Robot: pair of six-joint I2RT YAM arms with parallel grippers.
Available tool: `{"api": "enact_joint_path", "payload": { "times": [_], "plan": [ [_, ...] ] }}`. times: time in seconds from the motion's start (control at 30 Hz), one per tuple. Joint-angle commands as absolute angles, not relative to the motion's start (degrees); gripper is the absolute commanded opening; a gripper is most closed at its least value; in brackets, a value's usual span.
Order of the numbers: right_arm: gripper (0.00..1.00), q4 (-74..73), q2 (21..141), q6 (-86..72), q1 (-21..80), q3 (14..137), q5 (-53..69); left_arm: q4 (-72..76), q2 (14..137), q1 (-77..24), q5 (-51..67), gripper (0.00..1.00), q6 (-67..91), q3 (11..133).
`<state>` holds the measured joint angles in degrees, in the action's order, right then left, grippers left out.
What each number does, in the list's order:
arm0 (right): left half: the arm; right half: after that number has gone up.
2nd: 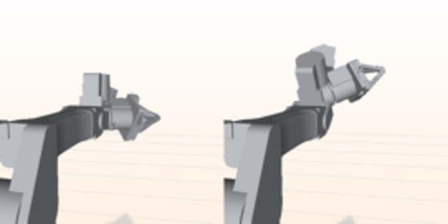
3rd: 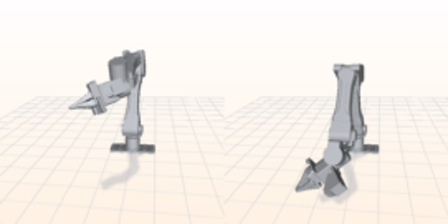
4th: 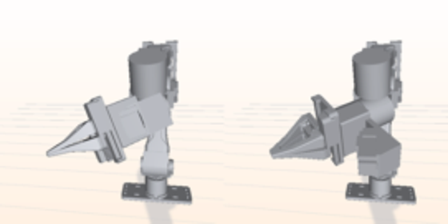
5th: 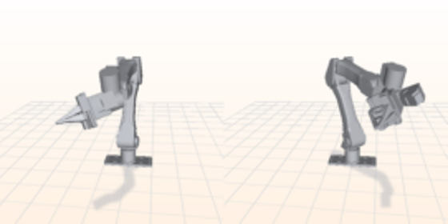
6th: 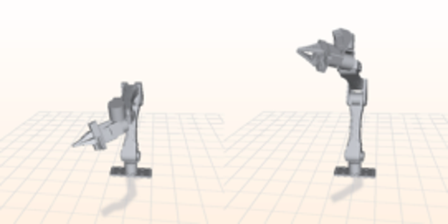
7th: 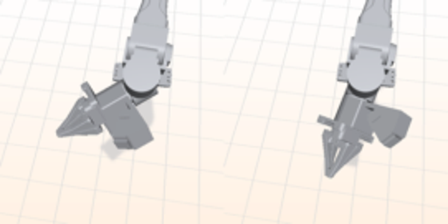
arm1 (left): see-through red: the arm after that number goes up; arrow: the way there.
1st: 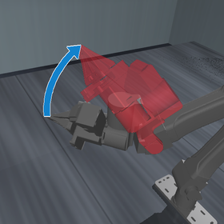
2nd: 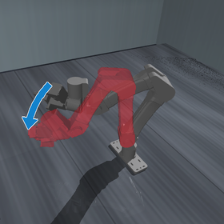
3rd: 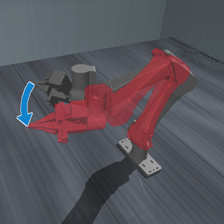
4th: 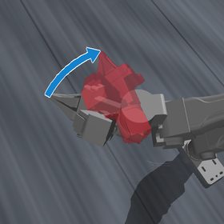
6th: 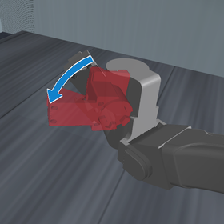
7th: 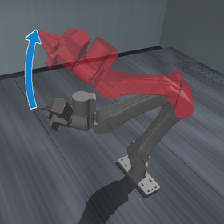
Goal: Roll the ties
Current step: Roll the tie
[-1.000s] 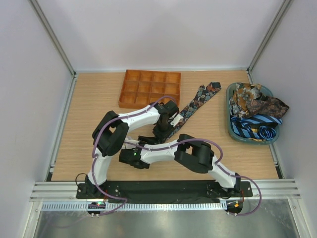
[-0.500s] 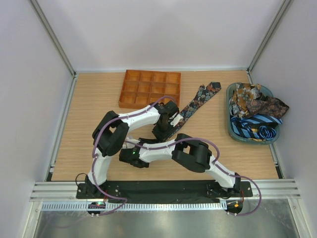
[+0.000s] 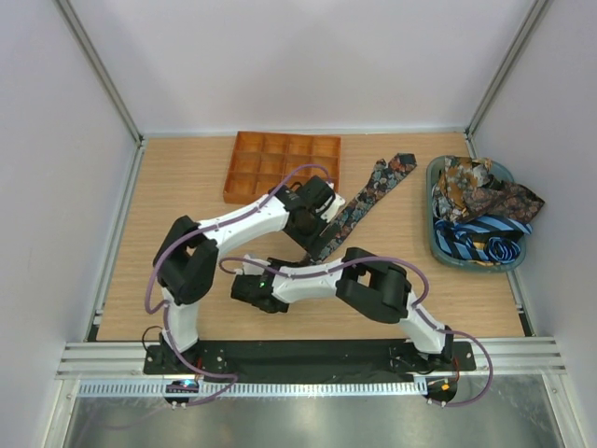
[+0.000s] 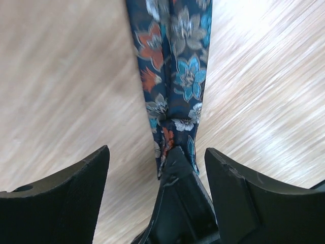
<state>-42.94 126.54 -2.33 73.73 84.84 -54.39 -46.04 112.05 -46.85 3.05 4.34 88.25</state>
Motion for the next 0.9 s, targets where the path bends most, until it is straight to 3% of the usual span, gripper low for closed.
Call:
{"api": "enact_joint_path", "payload": {
  "times": [0.0, 0.53, 0.63, 0.73, 0.87],
  "plan": [
    [0.21, -38.94, 122.96, -4.48, 73.65, 82.53, -46.59, -40.36, 106.09, -46.76, 0.45, 0.76, 5.36, 87.81],
    [0.21, -23.04, 104.60, -3.78, 69.61, 69.88, -26.73, -18.47, 81.75, -41.93, -15.81, 0.82, 13.80, 66.81],
    [0.22, -20.49, 102.14, -4.39, 67.34, 67.42, -21.28, -14.34, 76.30, -40.96, -19.59, 0.86, 15.90, 61.71],
    [0.22, -18.12, 100.12, -4.83, 65.40, 64.52, -16.45, -11.34, 71.12, -39.91, -23.98, 1.00, 18.53, 57.49],
    [0.22, -15.21, 98.18, -5.80, 62.59, 61.89, -10.65, -9.58, 65.93, -38.94, -30.92, 1.00, 23.89, 53.44]
  ]
}}
